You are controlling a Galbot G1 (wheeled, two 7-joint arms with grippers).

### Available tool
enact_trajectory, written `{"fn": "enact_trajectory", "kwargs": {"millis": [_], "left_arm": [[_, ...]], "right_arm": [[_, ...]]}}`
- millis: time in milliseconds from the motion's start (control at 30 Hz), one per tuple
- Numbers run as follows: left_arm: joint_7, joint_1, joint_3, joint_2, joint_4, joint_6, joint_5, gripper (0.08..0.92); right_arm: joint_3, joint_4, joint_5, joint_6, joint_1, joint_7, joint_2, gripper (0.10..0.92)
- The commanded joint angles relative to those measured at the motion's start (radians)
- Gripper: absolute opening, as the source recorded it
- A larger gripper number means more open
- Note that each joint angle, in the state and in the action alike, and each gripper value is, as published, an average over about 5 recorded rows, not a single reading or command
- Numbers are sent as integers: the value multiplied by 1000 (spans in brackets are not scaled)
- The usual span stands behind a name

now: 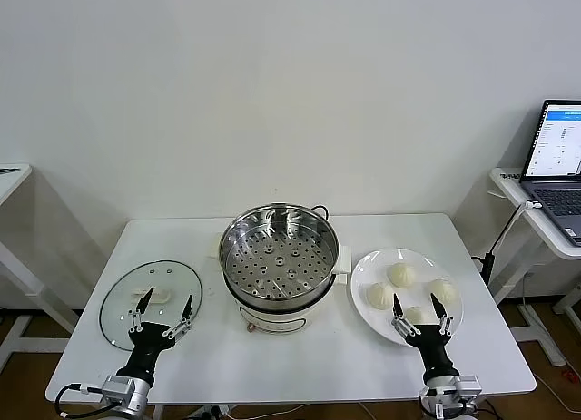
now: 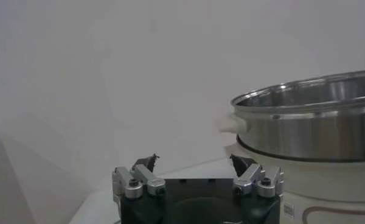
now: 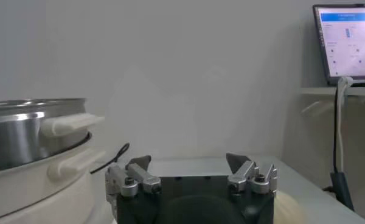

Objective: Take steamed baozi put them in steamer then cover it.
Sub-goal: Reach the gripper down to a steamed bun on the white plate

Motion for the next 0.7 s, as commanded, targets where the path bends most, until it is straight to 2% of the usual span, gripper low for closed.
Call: {"fn": "enact_trajectory", "kwargs": {"millis": [33,167,367,533,700], "left_arm": [[2,1,-2,2,-3,1,0,823],[4,2,-1,8,-5,0,0,823],[4,2,-2,9,-14,1,0,823],[4,1,-14,10,-22,4,-1,823],[2,-2,-21,6,-22,7,-2,823]], "right_arm": [[38,8,-49,-118,79,-32,-148,823],[16,-31,-186,-218,158,-75,-334,823],[-101,-156,-371,-298,328,-247,-640,823],[-314,-256,-396,-294,560,-440,-817,823],[-718,-338,-385,-273,975,-681,-927,823]]}}
